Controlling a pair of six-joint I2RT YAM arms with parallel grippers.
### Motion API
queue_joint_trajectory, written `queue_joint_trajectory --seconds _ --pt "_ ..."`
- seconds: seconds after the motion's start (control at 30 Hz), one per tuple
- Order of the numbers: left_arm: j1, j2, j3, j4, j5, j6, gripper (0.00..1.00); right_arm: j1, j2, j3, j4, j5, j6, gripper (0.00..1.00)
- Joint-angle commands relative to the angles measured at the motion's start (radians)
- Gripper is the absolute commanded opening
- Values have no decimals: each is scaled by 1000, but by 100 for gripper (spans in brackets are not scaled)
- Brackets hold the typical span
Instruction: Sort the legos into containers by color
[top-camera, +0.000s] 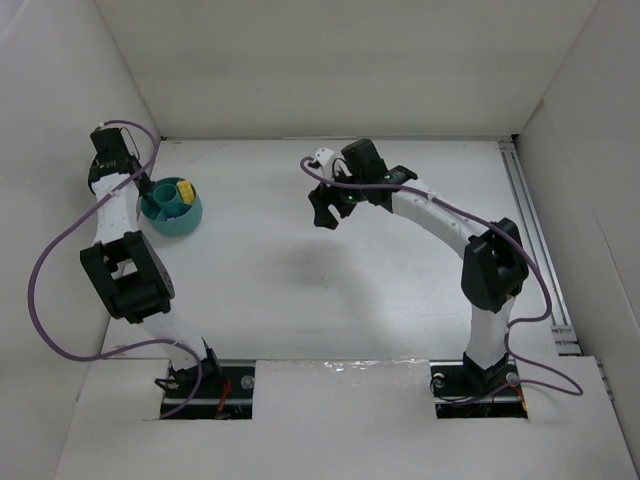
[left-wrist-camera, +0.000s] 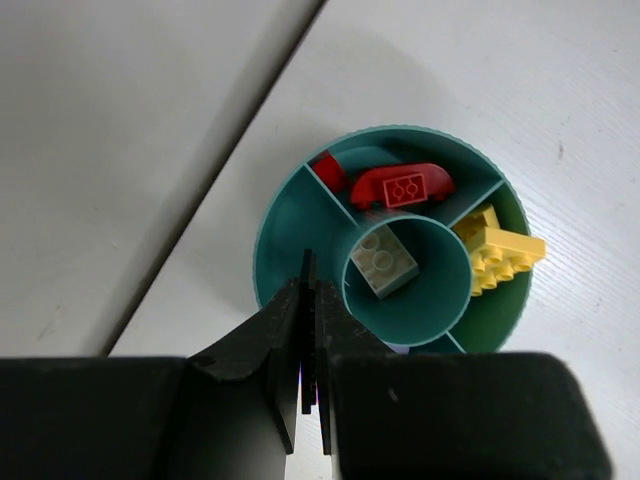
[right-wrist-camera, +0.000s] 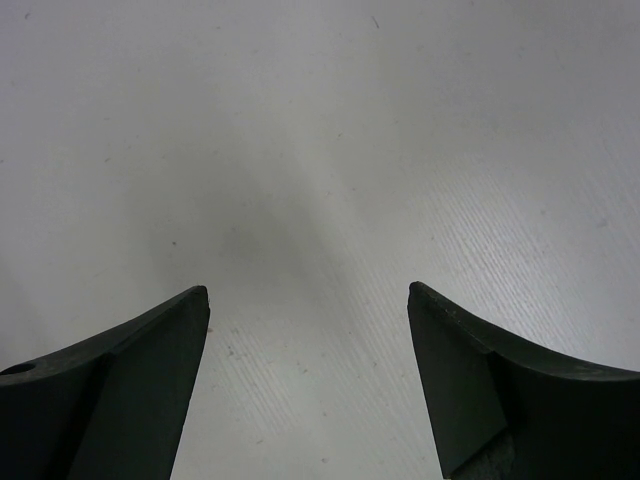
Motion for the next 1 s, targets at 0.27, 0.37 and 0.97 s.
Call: queue_joint_trajectory --seconds 0.27,0.37,0.97 --pt "1 12 56 7 -69 15 0 -19 18 79 10 -28 2 85" --pt "1 21 56 7 -60 25 4 -19 27 89 9 -28 2 85" --pt "1 67 92 7 -51 25 30 -19 46 108 0 -28 -7 85"
